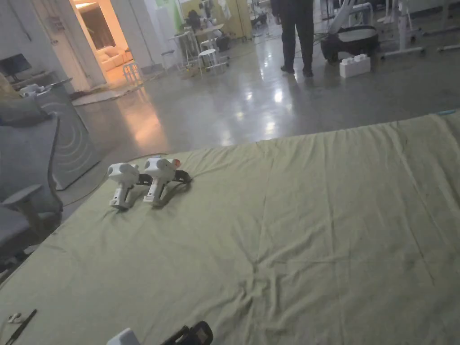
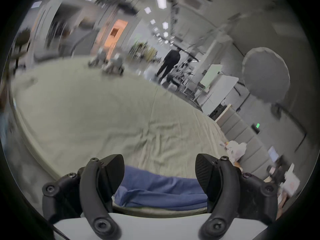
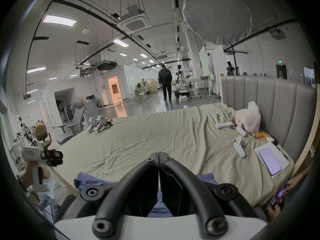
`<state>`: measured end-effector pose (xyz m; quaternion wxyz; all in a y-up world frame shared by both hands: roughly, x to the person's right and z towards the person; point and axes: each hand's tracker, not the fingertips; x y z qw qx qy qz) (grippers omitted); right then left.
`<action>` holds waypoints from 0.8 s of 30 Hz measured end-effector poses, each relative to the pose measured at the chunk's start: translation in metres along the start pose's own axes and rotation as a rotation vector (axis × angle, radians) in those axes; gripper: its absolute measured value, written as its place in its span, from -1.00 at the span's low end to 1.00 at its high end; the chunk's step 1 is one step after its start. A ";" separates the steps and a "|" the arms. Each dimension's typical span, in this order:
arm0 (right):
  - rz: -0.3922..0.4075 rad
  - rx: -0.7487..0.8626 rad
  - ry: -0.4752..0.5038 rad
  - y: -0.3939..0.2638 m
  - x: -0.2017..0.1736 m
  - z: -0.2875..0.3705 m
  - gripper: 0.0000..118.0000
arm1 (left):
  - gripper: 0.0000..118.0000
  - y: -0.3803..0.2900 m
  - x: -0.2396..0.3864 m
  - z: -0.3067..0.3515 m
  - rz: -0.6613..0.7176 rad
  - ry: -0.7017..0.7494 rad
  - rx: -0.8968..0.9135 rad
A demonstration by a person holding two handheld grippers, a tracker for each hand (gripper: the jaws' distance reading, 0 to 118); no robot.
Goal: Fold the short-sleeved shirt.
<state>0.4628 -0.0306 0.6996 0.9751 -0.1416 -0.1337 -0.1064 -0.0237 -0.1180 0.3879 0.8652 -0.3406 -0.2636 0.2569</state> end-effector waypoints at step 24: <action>-0.064 -0.120 -0.045 -0.019 0.016 0.000 -1.00 | -0.88 -0.018 -0.064 -0.052 0.333 -0.012 -0.038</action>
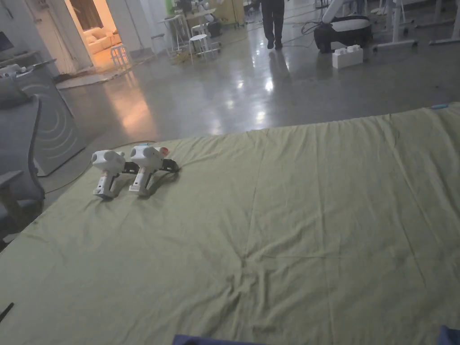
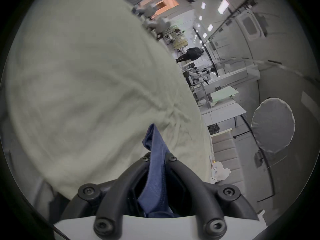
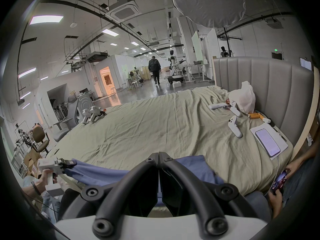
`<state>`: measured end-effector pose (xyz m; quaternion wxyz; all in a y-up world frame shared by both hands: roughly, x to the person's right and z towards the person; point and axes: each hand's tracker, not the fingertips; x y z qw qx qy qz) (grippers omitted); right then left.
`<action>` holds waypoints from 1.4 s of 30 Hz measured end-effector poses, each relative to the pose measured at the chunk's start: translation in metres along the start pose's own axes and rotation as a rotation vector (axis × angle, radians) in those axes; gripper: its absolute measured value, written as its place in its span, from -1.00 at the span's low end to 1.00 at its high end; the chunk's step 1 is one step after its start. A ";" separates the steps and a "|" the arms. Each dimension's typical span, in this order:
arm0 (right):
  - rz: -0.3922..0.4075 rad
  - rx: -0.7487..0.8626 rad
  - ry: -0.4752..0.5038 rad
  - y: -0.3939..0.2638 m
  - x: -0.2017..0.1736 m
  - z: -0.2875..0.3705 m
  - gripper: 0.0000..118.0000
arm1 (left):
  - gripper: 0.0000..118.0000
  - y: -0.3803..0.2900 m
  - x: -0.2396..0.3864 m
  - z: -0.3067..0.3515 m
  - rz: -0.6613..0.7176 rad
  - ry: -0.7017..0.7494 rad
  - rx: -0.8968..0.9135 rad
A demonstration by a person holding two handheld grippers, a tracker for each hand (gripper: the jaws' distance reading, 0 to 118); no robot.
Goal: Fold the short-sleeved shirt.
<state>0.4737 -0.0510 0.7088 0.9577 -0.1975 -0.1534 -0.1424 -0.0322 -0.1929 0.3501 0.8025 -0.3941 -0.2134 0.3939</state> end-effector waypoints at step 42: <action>-0.202 0.029 -0.039 -0.049 0.063 0.048 -1.00 | -1.00 -0.175 0.153 -0.129 -0.411 -0.127 -0.394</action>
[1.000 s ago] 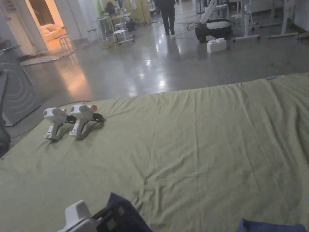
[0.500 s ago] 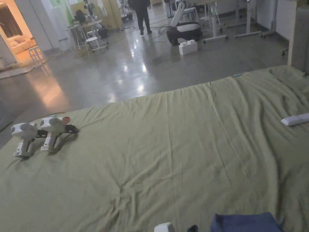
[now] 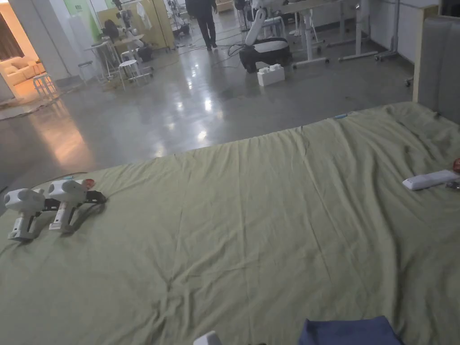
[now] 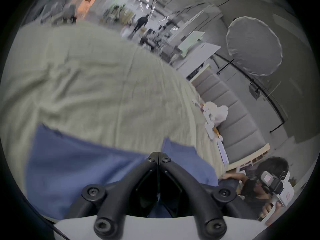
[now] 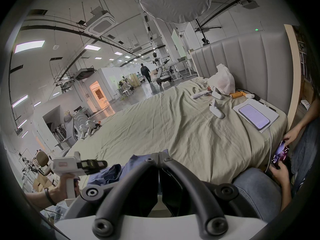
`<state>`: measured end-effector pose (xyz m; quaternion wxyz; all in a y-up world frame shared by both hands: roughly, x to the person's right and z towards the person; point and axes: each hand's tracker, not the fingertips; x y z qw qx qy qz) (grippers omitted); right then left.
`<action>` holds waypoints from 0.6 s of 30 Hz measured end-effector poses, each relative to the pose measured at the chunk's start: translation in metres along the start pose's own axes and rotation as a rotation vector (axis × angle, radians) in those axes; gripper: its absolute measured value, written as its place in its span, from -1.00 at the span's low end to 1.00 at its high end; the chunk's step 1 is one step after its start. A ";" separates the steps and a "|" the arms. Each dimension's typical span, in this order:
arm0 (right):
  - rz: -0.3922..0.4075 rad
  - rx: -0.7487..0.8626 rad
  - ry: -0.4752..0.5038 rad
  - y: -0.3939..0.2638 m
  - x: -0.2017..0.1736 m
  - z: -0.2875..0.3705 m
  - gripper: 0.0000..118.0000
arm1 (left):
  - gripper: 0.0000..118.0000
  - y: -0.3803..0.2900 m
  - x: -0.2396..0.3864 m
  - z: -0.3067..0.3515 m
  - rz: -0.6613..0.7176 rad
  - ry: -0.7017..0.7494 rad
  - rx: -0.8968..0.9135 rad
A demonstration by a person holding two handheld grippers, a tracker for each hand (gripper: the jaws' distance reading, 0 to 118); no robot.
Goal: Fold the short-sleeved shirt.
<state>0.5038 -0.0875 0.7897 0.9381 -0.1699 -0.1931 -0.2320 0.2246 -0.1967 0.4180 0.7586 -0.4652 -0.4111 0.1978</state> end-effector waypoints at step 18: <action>0.028 -0.075 0.052 0.004 -0.017 -0.031 -1.00 | 0.48 0.034 -0.090 0.108 0.229 -0.045 0.163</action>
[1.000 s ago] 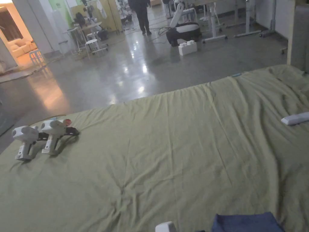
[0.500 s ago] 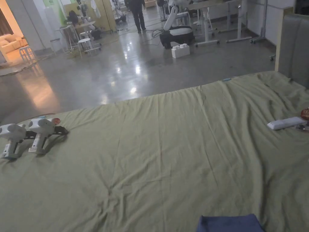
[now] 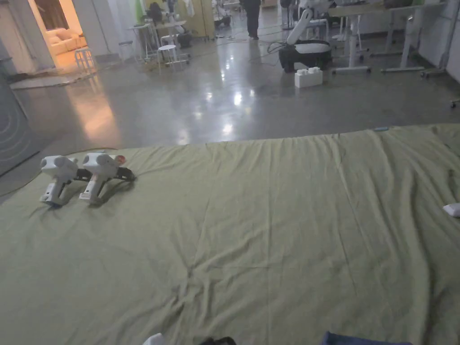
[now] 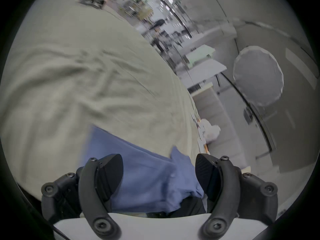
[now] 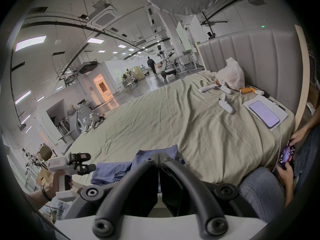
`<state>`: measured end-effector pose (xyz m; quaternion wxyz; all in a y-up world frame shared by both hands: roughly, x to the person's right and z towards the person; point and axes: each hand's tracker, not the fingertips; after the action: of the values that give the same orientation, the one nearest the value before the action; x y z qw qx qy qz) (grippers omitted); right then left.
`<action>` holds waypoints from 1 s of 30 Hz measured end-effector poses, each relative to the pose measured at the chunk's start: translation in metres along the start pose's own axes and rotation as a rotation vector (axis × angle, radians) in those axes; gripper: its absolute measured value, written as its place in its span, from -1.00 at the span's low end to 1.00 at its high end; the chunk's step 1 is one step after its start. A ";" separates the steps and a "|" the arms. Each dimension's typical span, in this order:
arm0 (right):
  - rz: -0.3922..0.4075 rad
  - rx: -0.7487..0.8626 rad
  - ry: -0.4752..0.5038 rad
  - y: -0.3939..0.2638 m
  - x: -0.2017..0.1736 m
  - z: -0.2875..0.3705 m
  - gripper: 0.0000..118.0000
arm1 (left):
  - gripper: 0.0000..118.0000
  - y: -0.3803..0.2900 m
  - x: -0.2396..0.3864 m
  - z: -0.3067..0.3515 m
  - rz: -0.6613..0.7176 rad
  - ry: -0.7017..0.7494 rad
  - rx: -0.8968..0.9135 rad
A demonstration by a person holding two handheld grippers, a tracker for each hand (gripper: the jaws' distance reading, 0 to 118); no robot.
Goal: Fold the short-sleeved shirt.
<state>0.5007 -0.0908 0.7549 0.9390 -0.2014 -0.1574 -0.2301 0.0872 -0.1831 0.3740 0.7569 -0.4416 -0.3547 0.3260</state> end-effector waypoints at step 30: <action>0.026 -0.034 0.068 -0.001 -0.019 -0.013 -1.00 | -0.81 0.046 0.067 0.043 -0.146 0.061 -0.083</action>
<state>0.4868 -0.0900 0.7366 0.9431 -0.2114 -0.1190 -0.2273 0.0792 -0.0915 0.3648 0.7703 -0.4551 -0.3758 0.2414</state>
